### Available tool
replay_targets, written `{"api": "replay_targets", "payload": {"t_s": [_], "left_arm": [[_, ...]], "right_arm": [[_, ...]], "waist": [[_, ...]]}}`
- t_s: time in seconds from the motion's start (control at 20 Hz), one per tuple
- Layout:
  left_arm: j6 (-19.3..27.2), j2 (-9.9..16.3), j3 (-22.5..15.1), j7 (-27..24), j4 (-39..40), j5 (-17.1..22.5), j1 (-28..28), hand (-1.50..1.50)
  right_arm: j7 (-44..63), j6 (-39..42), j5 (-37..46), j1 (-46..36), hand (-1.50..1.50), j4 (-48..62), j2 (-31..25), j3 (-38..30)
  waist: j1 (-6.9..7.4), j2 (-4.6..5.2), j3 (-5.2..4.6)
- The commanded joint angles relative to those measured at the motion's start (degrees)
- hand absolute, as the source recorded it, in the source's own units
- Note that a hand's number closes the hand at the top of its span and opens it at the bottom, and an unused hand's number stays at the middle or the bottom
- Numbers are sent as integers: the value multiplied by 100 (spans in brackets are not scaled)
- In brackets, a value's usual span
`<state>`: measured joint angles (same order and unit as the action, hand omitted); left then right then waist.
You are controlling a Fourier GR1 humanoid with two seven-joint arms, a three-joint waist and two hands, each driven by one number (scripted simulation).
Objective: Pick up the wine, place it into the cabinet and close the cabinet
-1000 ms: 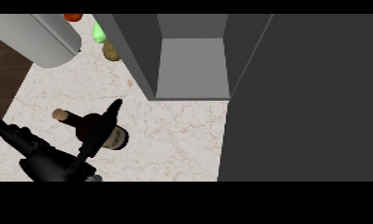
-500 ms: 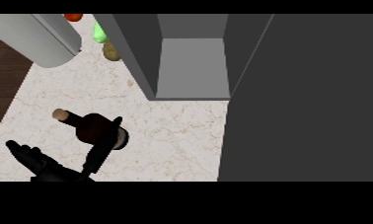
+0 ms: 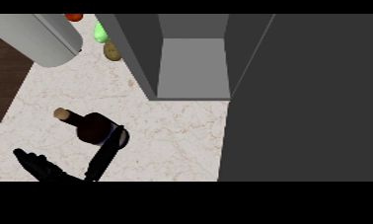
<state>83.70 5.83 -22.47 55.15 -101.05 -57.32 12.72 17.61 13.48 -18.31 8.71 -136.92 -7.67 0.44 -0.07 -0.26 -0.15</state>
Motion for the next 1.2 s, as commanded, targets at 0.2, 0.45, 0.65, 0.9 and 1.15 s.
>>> {"api": "replay_targets", "payload": {"t_s": [0.2, 0.45, 0.65, 0.9, 1.15], "left_arm": [[217, 473, -138, -393, 80, 947, -163, -150], [219, 277, 49, -684, 594, 1326, -546, -150], [220, 546, 34, -666, 577, 1823, -694, -150], [221, 369, 37, -1005, 860, 2068, -893, -150], [221, 277, 29, -1252, 1048, 2417, -995, -150]], "right_arm": [[-36, 33, -330, 129, -150, -277, 95, -220], [-168, 143, -144, 148, -150, -92, 139, -80], [311, -95, -259, 45, -150, -619, 75, -23], [519, -203, -294, -24, -150, -656, 65, 57], [36, 173, -275, 214, -150, -423, -26, -109]], "waist": [[20, -5, -6], [4, 0, -13], [-23, -6, -21], [-41, -3, -30], [-76, -1, -34]]}}
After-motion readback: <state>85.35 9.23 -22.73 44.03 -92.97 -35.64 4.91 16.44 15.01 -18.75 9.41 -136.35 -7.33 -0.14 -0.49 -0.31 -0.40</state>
